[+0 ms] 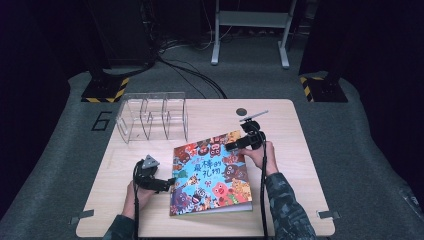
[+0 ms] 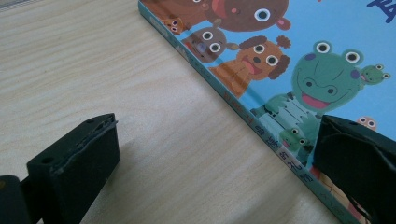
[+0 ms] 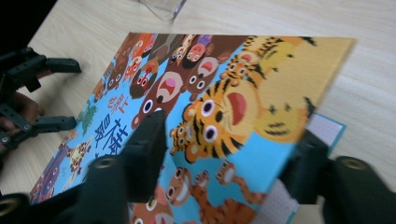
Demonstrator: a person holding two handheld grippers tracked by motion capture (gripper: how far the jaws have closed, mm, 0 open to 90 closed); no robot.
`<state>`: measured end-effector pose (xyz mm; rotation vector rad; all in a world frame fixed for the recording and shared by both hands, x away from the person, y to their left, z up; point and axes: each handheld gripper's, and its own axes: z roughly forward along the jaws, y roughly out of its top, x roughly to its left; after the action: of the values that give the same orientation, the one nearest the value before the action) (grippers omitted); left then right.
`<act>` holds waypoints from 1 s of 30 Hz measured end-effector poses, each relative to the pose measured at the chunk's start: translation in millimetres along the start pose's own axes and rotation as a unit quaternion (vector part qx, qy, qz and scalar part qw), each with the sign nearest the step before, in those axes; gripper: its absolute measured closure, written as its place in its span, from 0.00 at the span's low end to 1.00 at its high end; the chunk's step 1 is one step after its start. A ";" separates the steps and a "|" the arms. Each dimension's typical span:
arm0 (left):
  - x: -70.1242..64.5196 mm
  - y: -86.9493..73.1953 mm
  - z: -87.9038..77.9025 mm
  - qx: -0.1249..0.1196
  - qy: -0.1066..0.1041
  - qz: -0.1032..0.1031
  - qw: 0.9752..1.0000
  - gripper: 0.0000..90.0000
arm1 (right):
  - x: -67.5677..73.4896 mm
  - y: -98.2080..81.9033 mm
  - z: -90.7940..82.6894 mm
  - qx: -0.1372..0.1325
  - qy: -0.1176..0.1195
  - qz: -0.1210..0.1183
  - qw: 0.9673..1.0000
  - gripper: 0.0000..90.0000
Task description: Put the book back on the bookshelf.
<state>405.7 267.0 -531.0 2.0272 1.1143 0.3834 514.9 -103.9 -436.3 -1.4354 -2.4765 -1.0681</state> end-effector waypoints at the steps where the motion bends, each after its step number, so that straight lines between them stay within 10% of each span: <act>1: 0.1 0.1 -0.1 0.000 0.000 0.001 1.000 0.00 | 0.0 1.4 2.3 0.005 -0.001 -0.008 1.000 0.35; 17: 1.6 0.3 -1.5 0.005 -0.006 0.002 1.000 0.00 | -7.1 13.0 -0.5 -0.017 0.054 0.013 0.998 0.62; 30: 0.6 0.1 -0.8 0.003 -0.003 0.004 1.000 0.00 | 1.1 7.8 -11.7 -0.026 0.046 0.013 0.999 0.65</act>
<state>405.6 267.8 -530.4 2.0370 1.1042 0.3779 517.4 -107.6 -422.9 -1.3943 -2.3788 -1.1743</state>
